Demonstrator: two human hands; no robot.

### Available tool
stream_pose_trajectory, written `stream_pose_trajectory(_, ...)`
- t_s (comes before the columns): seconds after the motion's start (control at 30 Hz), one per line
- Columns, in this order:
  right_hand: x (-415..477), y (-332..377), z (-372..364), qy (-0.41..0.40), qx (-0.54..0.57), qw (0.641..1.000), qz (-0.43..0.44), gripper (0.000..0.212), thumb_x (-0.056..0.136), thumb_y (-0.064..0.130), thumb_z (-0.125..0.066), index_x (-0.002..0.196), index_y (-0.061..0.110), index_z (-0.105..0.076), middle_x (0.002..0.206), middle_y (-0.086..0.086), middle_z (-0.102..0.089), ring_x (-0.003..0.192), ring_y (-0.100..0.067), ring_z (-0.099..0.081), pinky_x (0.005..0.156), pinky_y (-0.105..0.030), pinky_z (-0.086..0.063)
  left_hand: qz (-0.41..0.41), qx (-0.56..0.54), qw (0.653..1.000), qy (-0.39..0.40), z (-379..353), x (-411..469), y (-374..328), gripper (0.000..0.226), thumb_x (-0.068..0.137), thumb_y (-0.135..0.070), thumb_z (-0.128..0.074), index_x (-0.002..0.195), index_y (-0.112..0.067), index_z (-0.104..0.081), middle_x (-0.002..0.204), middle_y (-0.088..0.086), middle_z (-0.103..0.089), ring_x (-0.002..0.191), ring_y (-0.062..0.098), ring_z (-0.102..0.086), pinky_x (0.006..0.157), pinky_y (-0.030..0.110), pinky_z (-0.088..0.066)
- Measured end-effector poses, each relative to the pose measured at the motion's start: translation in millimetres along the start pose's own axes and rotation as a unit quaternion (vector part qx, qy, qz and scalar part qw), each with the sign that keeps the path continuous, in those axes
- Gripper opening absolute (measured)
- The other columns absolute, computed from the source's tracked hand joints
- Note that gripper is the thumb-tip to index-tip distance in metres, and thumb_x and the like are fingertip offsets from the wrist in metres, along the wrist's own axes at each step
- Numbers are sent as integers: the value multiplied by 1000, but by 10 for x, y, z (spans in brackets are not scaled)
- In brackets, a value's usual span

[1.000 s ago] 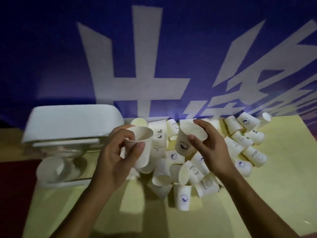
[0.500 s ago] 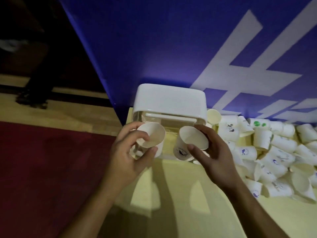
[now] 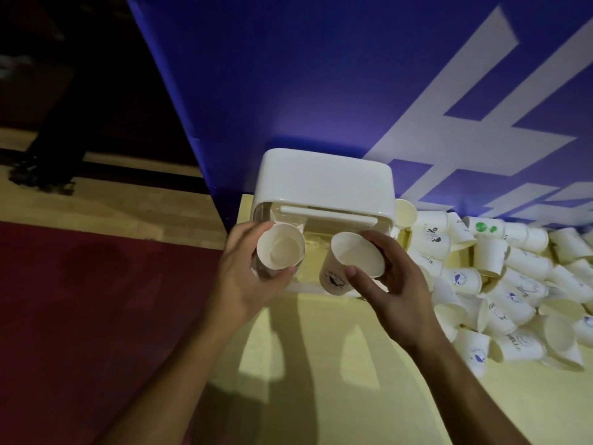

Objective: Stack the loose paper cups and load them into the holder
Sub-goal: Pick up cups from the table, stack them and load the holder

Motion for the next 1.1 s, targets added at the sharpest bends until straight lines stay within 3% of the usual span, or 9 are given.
stream_pose_trajectory(0.2,-66,-87,64,-28,-5,1000,-14,56,75,54,-78,126,38,-61,118,23,-67,109,-9,-68,89,-48,-60,57,86,994,36,-228,60,210,74,72,-32,-92,138,-22,-60,135,-5,-51,121,10,-52,89,-3,-30)
stream_pose_trajectory(0.47,-31,66,-130,-53,-5,998,41,50,82,40,-86,124,38,-58,117,24,-66,111,-8,-66,90,-30,-57,117,82,989,32,-386,67,226,78,70,-34,-94,137,-21,-57,136,-6,-58,122,11,-53,90,16,-35)
stream_pose_trajectory(0.57,43,109,-336,-60,6,995,75,53,82,30,-87,127,28,-60,120,15,-67,114,-16,-66,90,-37,-58,104,77,991,46,-429,19,162,57,79,-29,-87,124,-21,-53,115,-20,-55,108,-4,-44,90,4,-32)
stream_pose_trajectory(0.63,95,95,-482,-65,0,994,89,57,82,33,-87,131,25,-59,123,15,-65,115,-16,-65,89,-41,-59,73,79,993,51,-413,-14,153,45,87,-26,-78,124,-17,-54,113,-13,-61,108,2,-50,96,12,-43)
stream_pose_trajectory(0.73,163,39,-654,-59,-19,993,101,61,83,37,-86,135,22,-57,124,15,-64,115,-16,-64,88,-41,-59,93,-61,993,35,-358,-18,290,19,102,-8,-52,114,-17,-64,104,-1,-74,100,22,-70,69,34,-60)
stream_pose_trajectory(0.8,201,-37,-743,-41,-32,993,104,62,83,38,-86,136,20,-57,126,12,-65,116,-15,-64,89,-41,-58,88,-99,990,52,-356,-37,377,18,101,-19,-56,116,-23,-66,107,0,-75,100,25,-73,66,40,-61)
stream_pose_trajectory(0.93,250,-230,-853,-1,-82,993,87,69,83,45,-85,139,20,-55,130,9,-65,119,-10,-62,96,-30,-53,96,104,983,120,-341,-82,587,92,70,-37,-86,149,-37,-38,144,-8,-53,126,14,-60,97,41,-57)
stream_pose_trajectory(1.03,280,-318,-896,12,-121,990,71,71,82,51,-82,141,24,-55,134,12,-62,121,-2,-56,96,-4,-38,95,33,988,115,-274,-123,619,88,82,-13,-79,155,-31,-34,151,-7,-47,133,5,-52,104,37,-53)
stream_pose_trajectory(1.1,310,-392,-936,25,-136,989,60,73,82,56,-80,143,26,-53,137,13,-59,125,-2,-54,98,-5,-37,95,-14,990,104,-251,-146,594,77,90,-1,-69,155,-26,-37,149,-5,-50,128,-7,-52,103,22,-51)
Point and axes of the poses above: each hand's wrist, its own x-axis towards the middle knuckle, its own z-axis out of the back of the hand, y = z × x, the point moved 5 cm from there along x, towards the middle knuckle
